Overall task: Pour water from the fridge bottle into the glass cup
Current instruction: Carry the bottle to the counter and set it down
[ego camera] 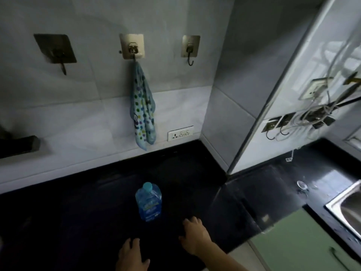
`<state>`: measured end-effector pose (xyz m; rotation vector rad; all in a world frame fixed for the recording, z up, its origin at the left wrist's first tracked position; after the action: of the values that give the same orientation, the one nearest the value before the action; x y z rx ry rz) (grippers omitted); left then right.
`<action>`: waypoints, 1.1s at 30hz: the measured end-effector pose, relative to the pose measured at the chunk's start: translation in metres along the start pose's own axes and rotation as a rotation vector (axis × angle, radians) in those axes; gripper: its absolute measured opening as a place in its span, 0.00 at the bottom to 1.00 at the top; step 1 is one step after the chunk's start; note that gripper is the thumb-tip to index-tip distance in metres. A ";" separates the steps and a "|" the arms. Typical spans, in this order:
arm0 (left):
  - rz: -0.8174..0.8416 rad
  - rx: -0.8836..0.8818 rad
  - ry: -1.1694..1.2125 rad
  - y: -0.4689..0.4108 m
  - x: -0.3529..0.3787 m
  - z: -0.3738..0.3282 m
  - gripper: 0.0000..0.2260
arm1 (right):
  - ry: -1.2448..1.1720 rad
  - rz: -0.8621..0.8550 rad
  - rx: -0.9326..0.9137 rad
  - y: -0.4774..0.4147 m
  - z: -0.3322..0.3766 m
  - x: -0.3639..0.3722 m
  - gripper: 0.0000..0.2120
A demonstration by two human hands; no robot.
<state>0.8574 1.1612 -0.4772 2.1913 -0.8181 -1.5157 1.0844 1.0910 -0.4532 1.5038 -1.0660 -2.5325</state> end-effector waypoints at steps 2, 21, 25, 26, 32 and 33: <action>-0.017 0.010 -0.096 0.002 0.009 0.005 0.40 | 0.043 0.025 0.028 0.014 -0.032 0.012 0.25; -0.113 -0.309 -0.202 0.018 0.073 0.000 0.52 | -0.174 -0.182 0.258 0.108 -0.388 -0.057 0.19; -0.119 -0.383 -0.118 0.019 0.088 -0.016 0.56 | -0.156 -0.267 0.293 0.084 -0.450 -0.099 0.19; -0.129 -0.378 -0.126 0.019 0.089 -0.019 0.55 | -0.158 -0.277 0.303 0.075 -0.459 -0.105 0.19; -0.460 -0.059 -0.134 0.017 0.084 -0.084 0.33 | -0.183 -0.303 0.313 0.036 -0.477 -0.118 0.17; -0.482 -0.018 -0.131 0.015 0.089 -0.103 0.31 | -0.200 -0.297 0.311 0.031 -0.478 -0.115 0.17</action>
<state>0.9721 1.0898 -0.4956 2.4110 -0.3141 -1.8897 1.5086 0.8447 -0.4937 1.6097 -1.4177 -2.8774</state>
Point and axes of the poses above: each hand's wrist, its own y-axis away from the middle knuckle, its own x-axis out of the palm, z = x × y, the point moved 10 cm from there along -y, towards the middle knuckle
